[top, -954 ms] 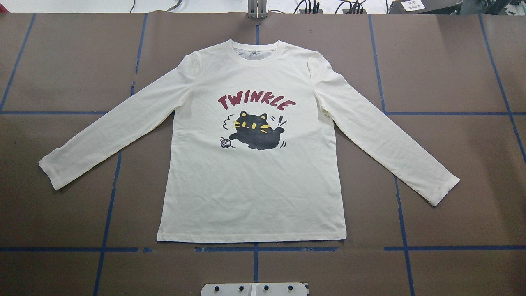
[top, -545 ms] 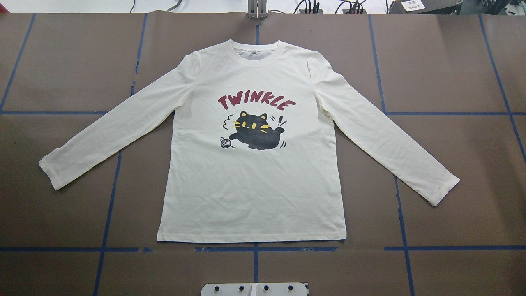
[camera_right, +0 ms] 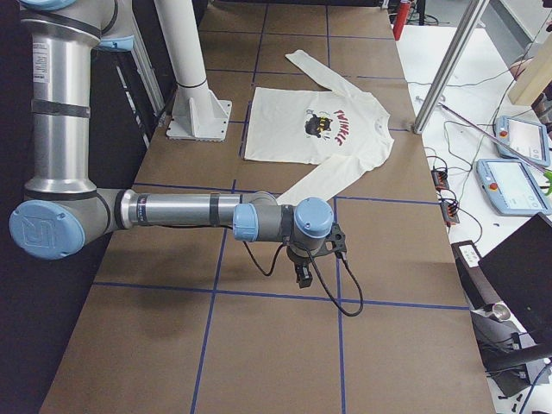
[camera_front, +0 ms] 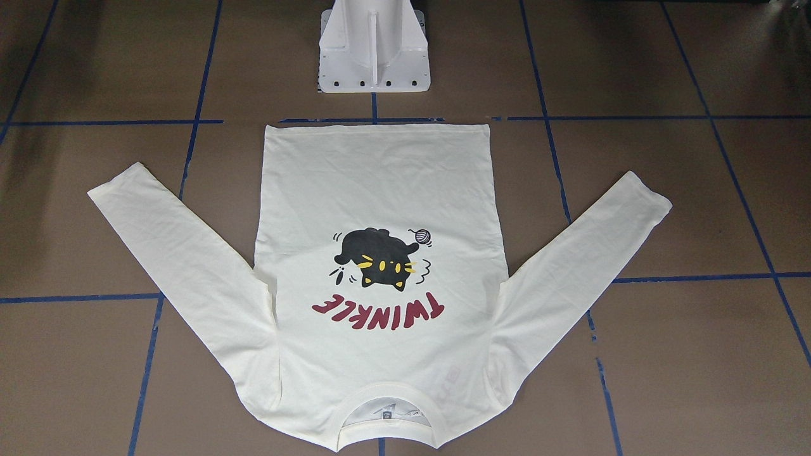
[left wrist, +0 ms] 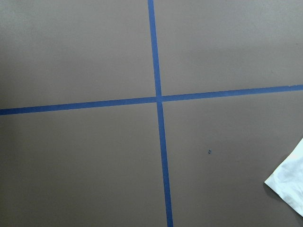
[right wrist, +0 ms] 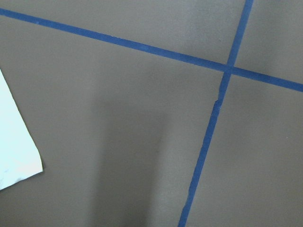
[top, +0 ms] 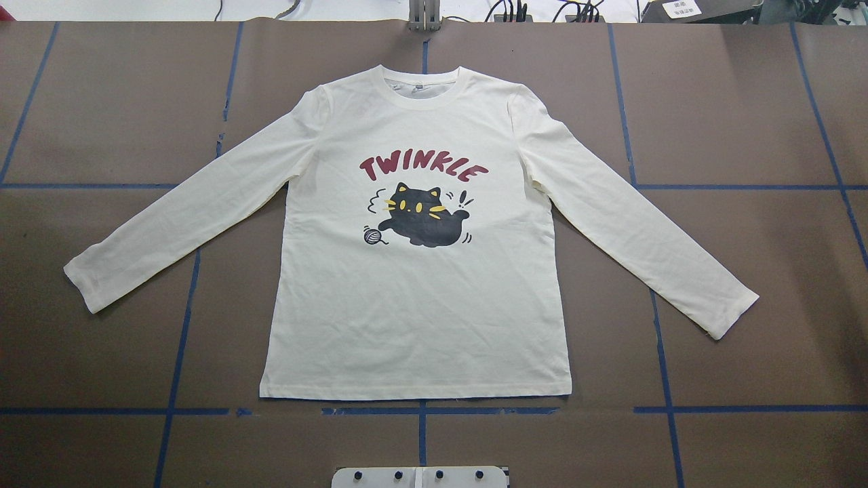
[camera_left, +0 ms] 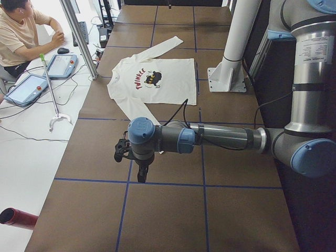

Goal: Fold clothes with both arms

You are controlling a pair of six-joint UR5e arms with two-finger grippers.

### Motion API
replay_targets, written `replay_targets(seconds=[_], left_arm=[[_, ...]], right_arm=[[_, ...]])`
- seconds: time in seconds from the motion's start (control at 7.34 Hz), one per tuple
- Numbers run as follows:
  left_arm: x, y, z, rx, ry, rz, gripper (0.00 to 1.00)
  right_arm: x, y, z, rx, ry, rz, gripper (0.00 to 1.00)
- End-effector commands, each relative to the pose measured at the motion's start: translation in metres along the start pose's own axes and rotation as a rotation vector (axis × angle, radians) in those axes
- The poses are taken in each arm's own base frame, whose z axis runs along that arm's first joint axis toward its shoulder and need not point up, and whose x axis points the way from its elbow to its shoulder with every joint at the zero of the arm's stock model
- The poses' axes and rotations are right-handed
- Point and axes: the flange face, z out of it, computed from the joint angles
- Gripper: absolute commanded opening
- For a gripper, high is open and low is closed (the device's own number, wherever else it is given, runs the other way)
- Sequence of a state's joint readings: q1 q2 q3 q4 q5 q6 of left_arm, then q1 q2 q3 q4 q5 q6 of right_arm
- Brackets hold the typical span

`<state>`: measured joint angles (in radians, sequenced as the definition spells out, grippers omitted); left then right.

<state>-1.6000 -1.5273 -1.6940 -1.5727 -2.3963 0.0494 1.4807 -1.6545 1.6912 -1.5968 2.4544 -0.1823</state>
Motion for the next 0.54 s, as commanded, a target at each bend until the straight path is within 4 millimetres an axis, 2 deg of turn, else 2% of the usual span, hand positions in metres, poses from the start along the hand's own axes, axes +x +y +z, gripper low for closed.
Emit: replay_targets(seconds=[0.0,0.14,0.41], left_arm=[[0.000,0.001,0.000,0.000,0.001,0.001,1.00],[0.002,0.001,-0.001,0.003,0.003,0.004,1.00],[0.007,-0.002,-0.005,0.012,0.005,0.017,1.00]], right_arm=[[-0.037,-0.014,0.027,0.019,-0.012,0.106,1.00],[-0.063,-0.015,0.050,0.050,-0.026,0.170,1.00],[-0.106,-0.002,0.095,0.086,-0.023,0.224,1.00]])
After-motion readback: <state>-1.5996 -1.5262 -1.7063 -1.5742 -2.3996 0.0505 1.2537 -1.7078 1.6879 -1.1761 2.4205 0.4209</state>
